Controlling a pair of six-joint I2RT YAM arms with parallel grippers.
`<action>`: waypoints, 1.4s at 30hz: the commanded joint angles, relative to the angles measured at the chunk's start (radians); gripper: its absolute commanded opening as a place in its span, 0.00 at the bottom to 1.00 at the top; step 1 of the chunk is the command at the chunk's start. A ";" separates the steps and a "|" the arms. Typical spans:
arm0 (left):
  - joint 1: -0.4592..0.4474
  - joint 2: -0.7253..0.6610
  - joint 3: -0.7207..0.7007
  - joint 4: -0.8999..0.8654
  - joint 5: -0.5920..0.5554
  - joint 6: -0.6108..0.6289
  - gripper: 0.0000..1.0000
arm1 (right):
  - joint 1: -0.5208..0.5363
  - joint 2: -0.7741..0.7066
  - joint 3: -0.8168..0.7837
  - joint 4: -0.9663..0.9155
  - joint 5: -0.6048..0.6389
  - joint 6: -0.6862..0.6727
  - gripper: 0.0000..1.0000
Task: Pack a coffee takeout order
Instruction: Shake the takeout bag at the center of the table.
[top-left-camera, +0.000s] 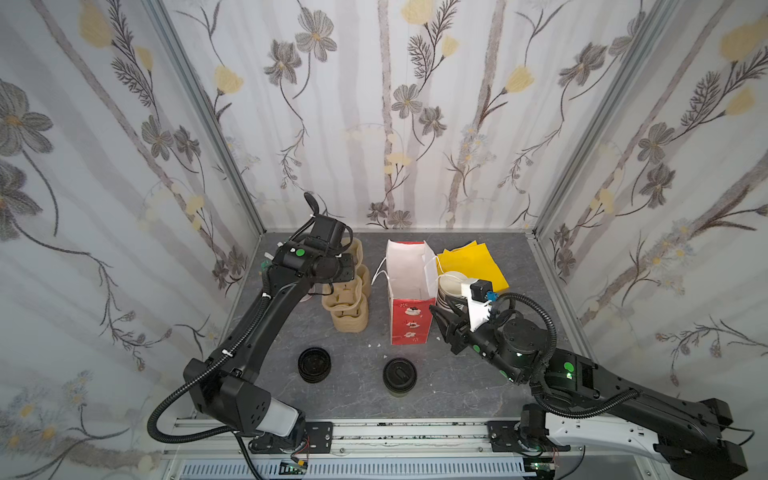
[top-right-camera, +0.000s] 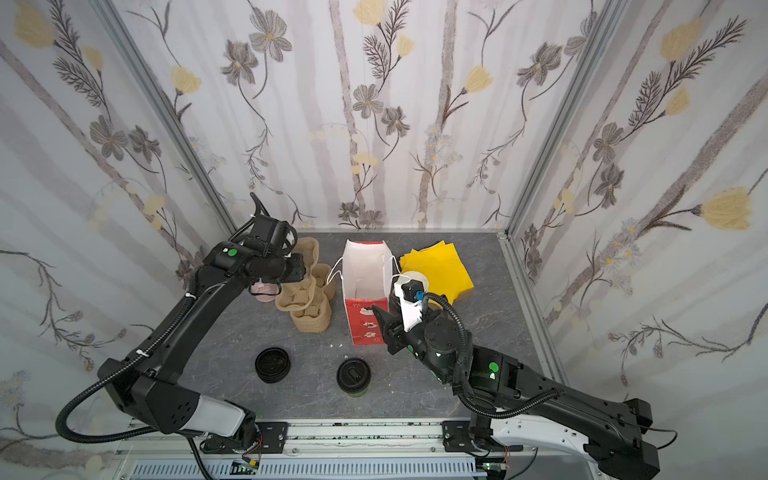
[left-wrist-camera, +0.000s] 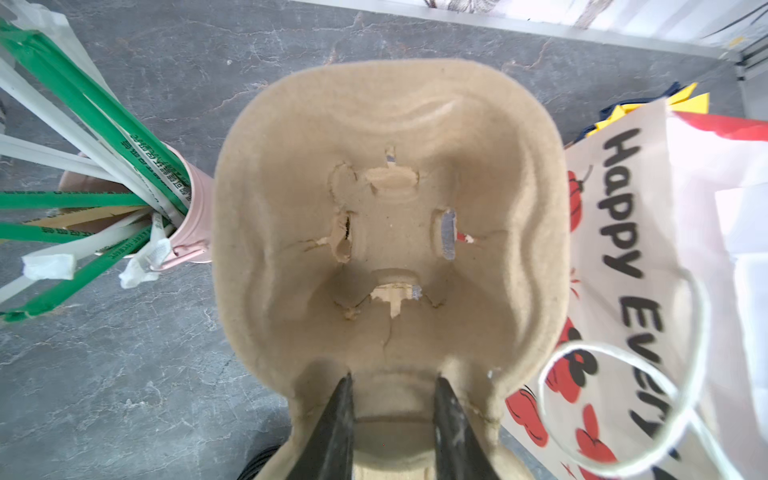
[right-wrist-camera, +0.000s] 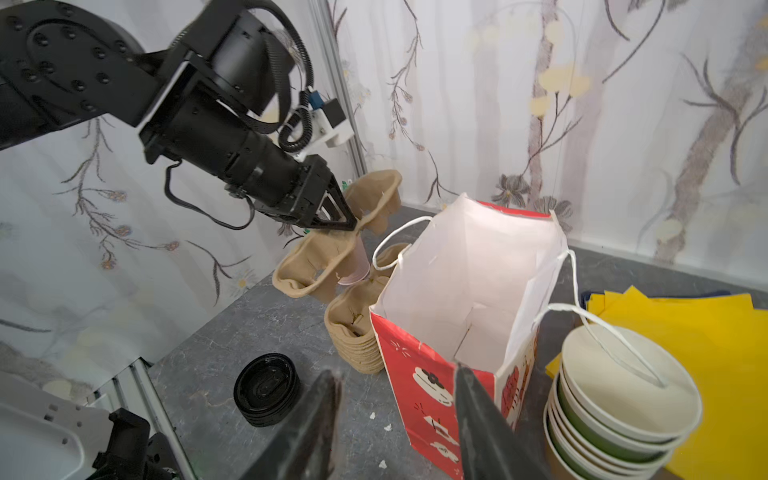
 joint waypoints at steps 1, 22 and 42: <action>0.001 -0.036 -0.001 -0.015 0.049 -0.021 0.28 | -0.028 0.003 0.034 -0.165 0.066 0.185 0.49; -0.035 0.128 0.361 -0.066 0.227 -0.140 0.26 | -0.380 0.181 0.253 -0.275 -0.173 0.259 0.54; -0.187 0.265 0.567 -0.141 0.242 -0.534 0.25 | -0.631 0.306 0.394 -0.362 -0.483 0.391 0.53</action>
